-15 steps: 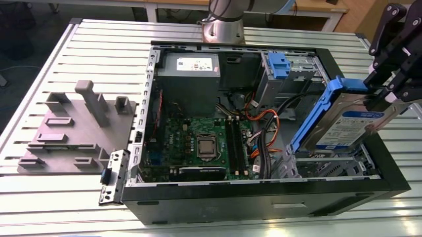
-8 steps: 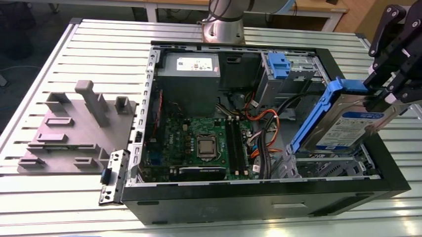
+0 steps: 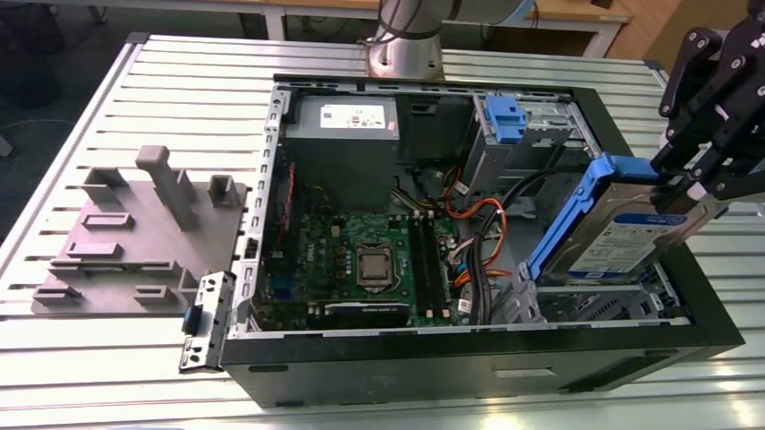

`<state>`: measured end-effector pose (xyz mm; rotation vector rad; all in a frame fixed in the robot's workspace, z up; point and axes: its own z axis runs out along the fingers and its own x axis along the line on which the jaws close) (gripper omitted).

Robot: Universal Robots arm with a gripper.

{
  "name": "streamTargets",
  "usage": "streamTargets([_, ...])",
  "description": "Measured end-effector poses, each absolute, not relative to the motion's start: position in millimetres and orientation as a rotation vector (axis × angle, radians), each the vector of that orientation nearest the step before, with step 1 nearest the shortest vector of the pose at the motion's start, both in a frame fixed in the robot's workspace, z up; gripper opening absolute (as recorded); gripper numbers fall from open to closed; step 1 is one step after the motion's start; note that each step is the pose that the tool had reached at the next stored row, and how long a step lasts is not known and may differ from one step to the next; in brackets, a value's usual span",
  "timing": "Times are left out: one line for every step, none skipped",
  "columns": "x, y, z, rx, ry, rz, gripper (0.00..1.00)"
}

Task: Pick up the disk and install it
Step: 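Insert the disk into the insertion slot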

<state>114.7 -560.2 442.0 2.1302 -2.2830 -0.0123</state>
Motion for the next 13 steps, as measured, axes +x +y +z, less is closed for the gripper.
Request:
streamTargets([115,-560,441,2.130,-2.283,-0.012,0.35])
streamTargets([115,-560,440,2.130,-2.283,-0.012,0.35])
streamTargets([115,-560,439,2.130,-2.283,-0.012,0.35])
streamTargets([115,-560,439,2.130,-2.283,-0.012,0.35])
streamTargets([115,-560,438,2.130,-2.283,-0.012,0.35])
streamTargets([115,-560,436,2.130,-2.283,-0.012,0.35])
streamTargets([115,-560,434,2.130,-2.283,-0.012,0.35])
streamTargets([115,-560,432,2.130,-2.283,-0.012,0.35])
streamTargets([115,-560,431,2.130,-2.283,-0.012,0.35])
streamTargets([115,-560,429,2.130,-2.283,-0.012,0.35])
streamTargets([115,-560,427,2.130,-2.283,-0.012,0.35])
streamTargets([115,-560,425,2.130,-2.283,-0.012,0.35])
streamTargets([115,-560,423,2.130,-2.283,-0.012,0.35])
